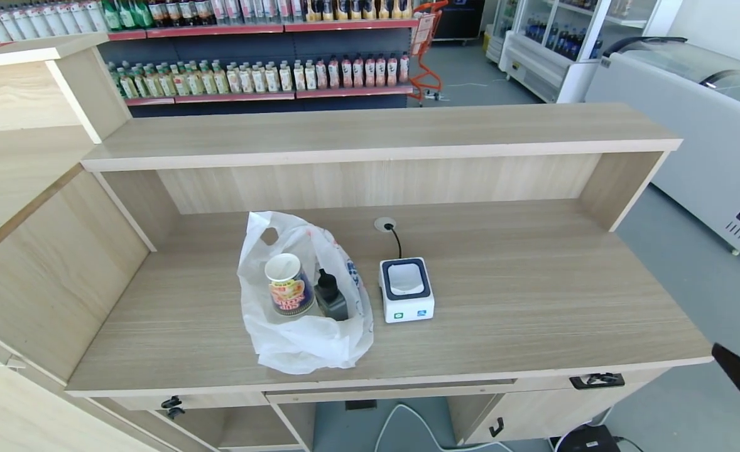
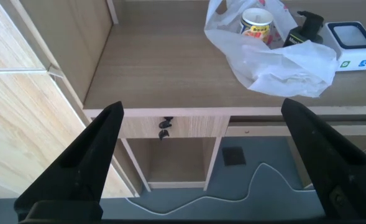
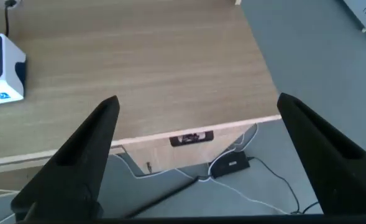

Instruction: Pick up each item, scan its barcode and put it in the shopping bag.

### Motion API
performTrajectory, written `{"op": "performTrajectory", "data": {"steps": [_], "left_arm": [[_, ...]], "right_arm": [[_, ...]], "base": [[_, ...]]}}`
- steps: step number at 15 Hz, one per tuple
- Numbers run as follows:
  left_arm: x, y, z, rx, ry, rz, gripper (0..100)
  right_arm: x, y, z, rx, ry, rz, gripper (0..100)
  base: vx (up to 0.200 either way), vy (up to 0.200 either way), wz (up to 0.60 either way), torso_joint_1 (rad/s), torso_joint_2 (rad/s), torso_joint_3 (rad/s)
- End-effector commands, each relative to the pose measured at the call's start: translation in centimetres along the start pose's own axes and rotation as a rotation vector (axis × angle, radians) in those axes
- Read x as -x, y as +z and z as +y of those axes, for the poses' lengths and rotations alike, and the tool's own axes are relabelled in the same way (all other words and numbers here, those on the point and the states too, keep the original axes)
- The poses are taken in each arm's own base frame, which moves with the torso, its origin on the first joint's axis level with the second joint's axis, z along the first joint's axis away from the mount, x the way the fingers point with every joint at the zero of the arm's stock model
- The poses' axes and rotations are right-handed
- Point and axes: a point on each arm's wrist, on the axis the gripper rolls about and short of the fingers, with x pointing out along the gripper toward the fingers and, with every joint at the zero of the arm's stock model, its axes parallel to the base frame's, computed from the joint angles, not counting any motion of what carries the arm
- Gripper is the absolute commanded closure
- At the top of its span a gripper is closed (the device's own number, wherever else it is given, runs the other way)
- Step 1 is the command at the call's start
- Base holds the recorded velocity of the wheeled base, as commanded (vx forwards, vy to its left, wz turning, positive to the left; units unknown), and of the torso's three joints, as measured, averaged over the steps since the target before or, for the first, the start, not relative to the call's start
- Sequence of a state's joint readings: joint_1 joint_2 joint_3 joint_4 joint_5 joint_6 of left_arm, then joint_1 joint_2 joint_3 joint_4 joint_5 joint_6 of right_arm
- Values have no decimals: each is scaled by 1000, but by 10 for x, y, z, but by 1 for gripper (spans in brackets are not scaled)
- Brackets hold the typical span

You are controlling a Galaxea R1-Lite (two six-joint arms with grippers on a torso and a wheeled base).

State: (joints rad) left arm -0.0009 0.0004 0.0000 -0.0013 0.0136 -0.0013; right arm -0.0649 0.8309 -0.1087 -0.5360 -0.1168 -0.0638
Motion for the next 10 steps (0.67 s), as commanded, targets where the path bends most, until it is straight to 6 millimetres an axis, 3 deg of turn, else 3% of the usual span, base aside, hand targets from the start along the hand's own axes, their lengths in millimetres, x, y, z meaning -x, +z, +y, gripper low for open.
{"op": "performTrajectory", "data": {"steps": [1, 2, 3, 6, 10], "left_arm": [[0, 0, 0, 0, 0, 1, 0], [0, 0, 0, 0, 0, -1, 0], [0, 0, 0, 0, 0, -1, 0], [0, 0, 0, 0, 0, -1, 0], [0, 0, 0, 0, 0, -1, 0]], "right_arm": [[53, -49, -4, -87, -45, -52, 0], [64, -68, -5, -86, -79, 18, 0], [74, -79, -7, -96, -101, -28, 0], [88, -79, -7, -9, 20, -259, 0], [88, -79, -7, -31, 28, -259, 0]], "base": [[0, 0, 0, 0, 0, 0], [0, 0, 0, 0, 0, 0], [0, 0, 0, 0, 0, 0], [0, 0, 0, 0, 0, 0], [0, 0, 0, 0, 0, 0]]}}
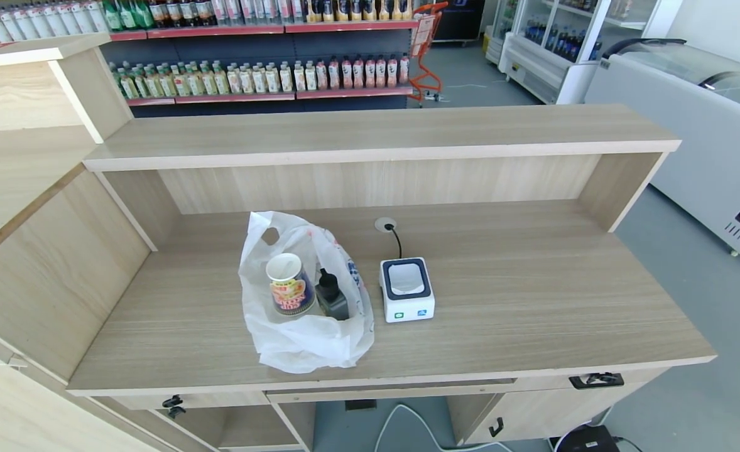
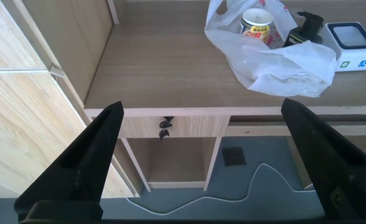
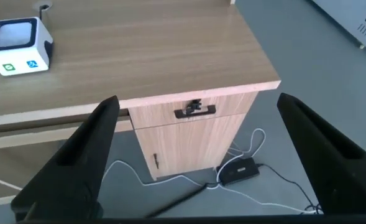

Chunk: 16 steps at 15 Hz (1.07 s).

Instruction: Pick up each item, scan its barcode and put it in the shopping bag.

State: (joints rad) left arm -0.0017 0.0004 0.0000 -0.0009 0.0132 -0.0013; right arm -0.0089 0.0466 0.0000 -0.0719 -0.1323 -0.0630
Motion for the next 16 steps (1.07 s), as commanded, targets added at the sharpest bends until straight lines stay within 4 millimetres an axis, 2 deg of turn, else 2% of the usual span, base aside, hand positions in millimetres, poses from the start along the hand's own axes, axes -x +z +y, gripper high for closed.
{"op": "performTrajectory", "data": {"steps": [1, 6, 16], "left_arm": [[0, 0, 0, 0, 1, -1, 0], [0, 0, 0, 0, 1, 0, 0], [0, 0, 0, 0, 1, 0, 0]], "right_arm": [[4, -1, -1, 4, 0, -46, 0], [3, -2, 0, -95, 3, -24, 0], [4, -2, 2, -55, 105, -35, 0]], "base": [[0, 0, 0, 0, 0, 0], [0, 0, 0, 0, 0, 0], [0, 0, 0, 0, 0, 0]]}}
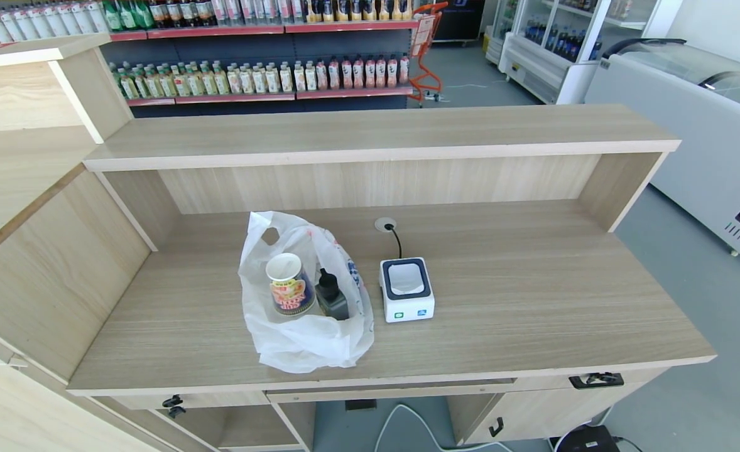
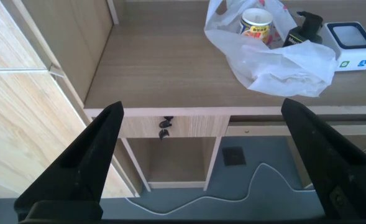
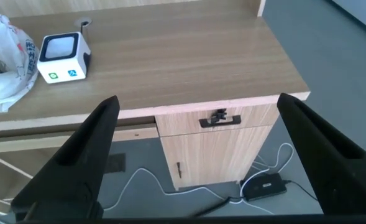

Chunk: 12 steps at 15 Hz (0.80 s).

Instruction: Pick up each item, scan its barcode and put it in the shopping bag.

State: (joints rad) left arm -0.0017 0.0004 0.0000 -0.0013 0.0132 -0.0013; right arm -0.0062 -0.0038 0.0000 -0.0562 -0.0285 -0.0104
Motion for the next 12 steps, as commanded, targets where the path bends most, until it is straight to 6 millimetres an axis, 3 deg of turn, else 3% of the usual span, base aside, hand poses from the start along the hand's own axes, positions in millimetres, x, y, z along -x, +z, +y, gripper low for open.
{"op": "performTrajectory", "data": {"steps": [1, 12], "left_arm": [[0, 0, 0, 0, 1, -1, 0], [0, 0, 0, 0, 1, -1, 0]], "right_arm": [[0, 0, 0, 0, 1, 5, 0], [0, -2, 1, 27, 46, 25, 0]], "base": [[0, 0, 0, 0, 0, 0], [0, 0, 0, 0, 0, 0]]}}
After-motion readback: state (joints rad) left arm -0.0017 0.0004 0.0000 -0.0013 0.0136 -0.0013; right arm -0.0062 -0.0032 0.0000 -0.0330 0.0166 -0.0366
